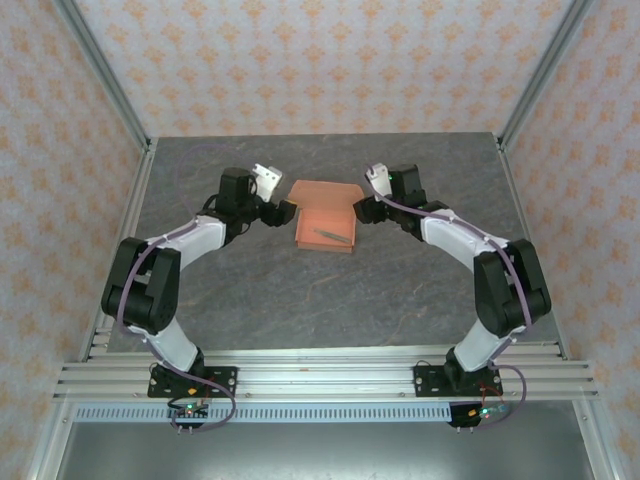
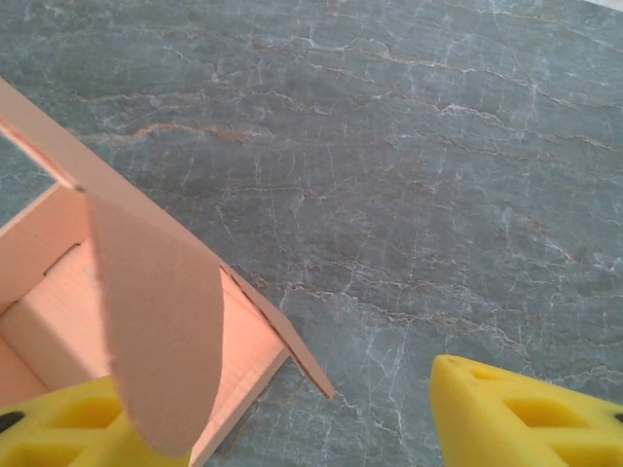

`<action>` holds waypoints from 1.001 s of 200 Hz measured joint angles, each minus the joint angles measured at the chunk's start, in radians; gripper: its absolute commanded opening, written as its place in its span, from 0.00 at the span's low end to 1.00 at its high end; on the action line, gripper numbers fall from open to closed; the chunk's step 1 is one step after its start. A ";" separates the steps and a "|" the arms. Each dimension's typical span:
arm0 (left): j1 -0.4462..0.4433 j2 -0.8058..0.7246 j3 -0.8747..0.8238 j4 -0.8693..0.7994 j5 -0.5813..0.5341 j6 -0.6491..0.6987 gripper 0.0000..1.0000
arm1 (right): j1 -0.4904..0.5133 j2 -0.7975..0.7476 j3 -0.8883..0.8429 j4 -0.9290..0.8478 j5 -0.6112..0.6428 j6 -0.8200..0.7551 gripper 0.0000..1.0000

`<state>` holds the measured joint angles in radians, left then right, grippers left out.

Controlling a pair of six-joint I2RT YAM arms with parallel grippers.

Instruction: Fold the paper box

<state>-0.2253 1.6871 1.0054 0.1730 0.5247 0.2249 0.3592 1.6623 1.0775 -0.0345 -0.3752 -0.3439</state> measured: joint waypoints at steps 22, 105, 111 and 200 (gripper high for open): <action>-0.018 0.026 0.061 -0.058 -0.001 0.050 0.78 | 0.003 0.033 0.003 0.006 0.006 -0.025 0.57; -0.029 0.156 0.270 -0.254 -0.005 0.169 0.60 | 0.024 0.082 0.061 0.005 0.019 -0.080 0.34; -0.029 0.164 0.281 -0.270 -0.004 0.175 0.56 | 0.024 0.083 0.065 0.005 0.019 -0.081 0.32; -0.029 0.205 0.338 -0.362 0.000 0.160 0.19 | 0.053 0.099 0.109 -0.027 0.102 -0.080 0.13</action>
<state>-0.2539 1.8919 1.3437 -0.1890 0.5243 0.3847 0.4126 1.7611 1.1862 -0.0612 -0.2733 -0.4240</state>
